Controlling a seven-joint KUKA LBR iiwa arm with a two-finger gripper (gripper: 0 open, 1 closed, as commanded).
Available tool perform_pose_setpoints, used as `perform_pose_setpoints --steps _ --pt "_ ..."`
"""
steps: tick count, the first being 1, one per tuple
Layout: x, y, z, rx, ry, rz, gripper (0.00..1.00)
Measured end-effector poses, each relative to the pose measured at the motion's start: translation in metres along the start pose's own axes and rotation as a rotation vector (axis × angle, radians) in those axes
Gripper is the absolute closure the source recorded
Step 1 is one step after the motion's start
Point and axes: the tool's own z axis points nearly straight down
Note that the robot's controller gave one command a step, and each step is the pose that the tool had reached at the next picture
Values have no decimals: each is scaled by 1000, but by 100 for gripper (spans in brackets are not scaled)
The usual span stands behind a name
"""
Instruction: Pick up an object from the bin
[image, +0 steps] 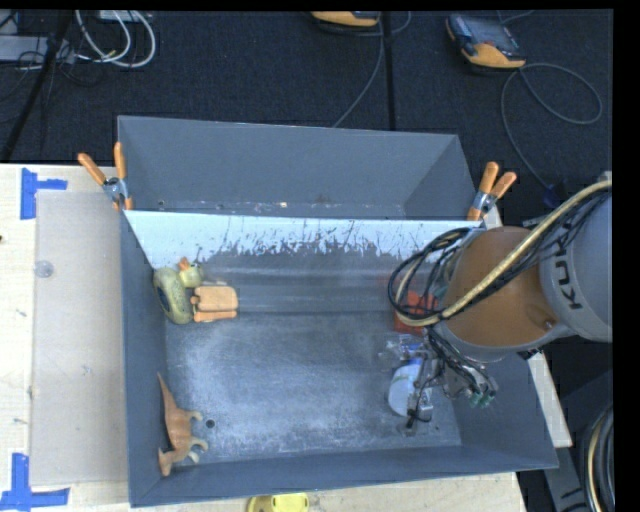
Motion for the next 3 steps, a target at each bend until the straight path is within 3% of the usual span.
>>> perform_pose_setpoints --steps 1,2,3 --pt "2 -16 -2 0 -6 -61 0" --pt "-34 -53 19 0 -4 -443 0" --pt "-32 -88 30 -3 -6 -223 100"
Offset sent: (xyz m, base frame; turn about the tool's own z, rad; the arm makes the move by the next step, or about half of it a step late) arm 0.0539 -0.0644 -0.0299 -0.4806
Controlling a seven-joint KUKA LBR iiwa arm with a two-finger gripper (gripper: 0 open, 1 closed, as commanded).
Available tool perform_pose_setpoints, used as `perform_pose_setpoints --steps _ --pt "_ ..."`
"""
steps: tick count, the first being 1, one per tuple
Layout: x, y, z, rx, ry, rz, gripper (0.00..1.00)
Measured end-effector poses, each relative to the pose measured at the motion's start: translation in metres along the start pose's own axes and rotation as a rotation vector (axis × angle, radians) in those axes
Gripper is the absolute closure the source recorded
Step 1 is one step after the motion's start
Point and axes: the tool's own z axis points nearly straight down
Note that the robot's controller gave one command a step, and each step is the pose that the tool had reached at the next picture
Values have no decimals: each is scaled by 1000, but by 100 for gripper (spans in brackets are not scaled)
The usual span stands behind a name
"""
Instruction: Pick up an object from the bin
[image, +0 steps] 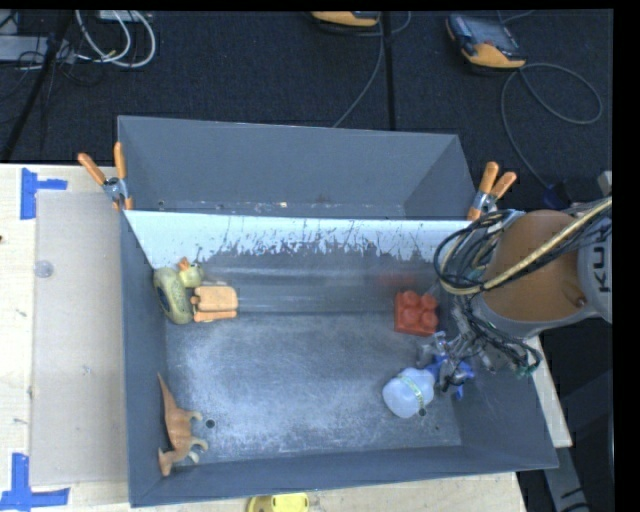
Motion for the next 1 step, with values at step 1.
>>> perform_pose_setpoints --steps 1 --pt "0 0 0 0 0 1 100"
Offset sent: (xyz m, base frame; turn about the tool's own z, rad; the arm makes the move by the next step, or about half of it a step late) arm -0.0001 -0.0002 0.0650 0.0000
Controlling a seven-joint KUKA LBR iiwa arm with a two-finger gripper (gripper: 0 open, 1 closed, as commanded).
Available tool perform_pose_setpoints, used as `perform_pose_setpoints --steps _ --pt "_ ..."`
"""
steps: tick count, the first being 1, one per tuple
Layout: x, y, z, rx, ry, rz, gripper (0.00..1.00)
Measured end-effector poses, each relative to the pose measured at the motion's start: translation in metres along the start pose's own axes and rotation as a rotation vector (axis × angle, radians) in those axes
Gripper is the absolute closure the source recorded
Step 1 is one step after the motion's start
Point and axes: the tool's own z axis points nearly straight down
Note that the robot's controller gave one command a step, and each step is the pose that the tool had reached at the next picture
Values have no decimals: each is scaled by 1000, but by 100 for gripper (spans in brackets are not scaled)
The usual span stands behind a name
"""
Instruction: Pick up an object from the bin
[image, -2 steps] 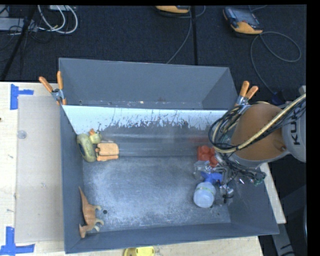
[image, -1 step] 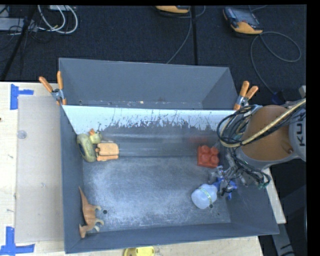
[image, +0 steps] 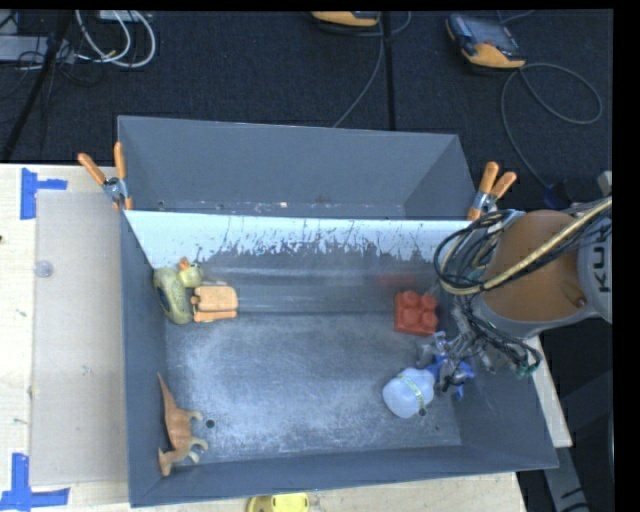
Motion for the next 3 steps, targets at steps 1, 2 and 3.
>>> perform_pose_setpoints --steps 1,2,3 --pt "1 1 -5 -3 5 0 100" --pt "2 2 -23 -3 7 0 100" --pt "0 1 -41 0 2 0 100"
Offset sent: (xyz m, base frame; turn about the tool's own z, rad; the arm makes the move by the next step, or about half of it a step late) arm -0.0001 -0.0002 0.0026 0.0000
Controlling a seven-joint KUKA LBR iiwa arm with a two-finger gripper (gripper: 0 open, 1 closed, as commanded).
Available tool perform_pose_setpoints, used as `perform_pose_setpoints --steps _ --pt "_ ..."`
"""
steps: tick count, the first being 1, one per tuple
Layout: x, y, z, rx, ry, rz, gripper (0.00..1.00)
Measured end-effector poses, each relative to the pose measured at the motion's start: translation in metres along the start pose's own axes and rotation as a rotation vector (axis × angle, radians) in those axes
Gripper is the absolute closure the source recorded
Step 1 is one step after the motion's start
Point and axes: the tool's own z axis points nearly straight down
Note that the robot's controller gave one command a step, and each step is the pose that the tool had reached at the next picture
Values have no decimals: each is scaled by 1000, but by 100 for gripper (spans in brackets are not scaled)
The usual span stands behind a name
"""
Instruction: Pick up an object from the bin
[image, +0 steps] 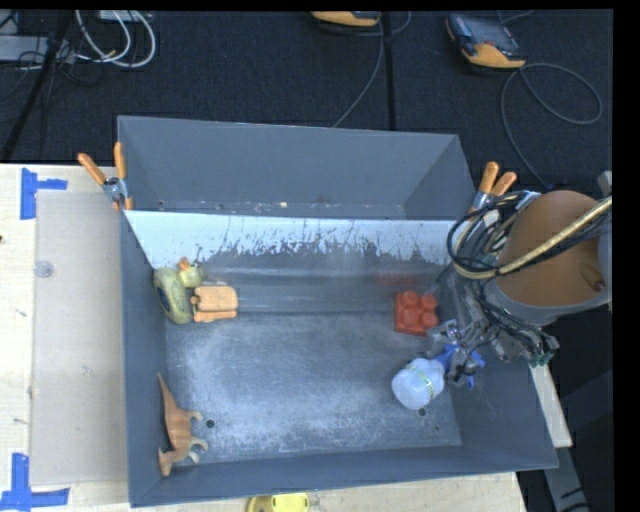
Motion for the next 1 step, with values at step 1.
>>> perform_pose_setpoints --steps 1 --pt "0 1 -12 -1 1 0 100"
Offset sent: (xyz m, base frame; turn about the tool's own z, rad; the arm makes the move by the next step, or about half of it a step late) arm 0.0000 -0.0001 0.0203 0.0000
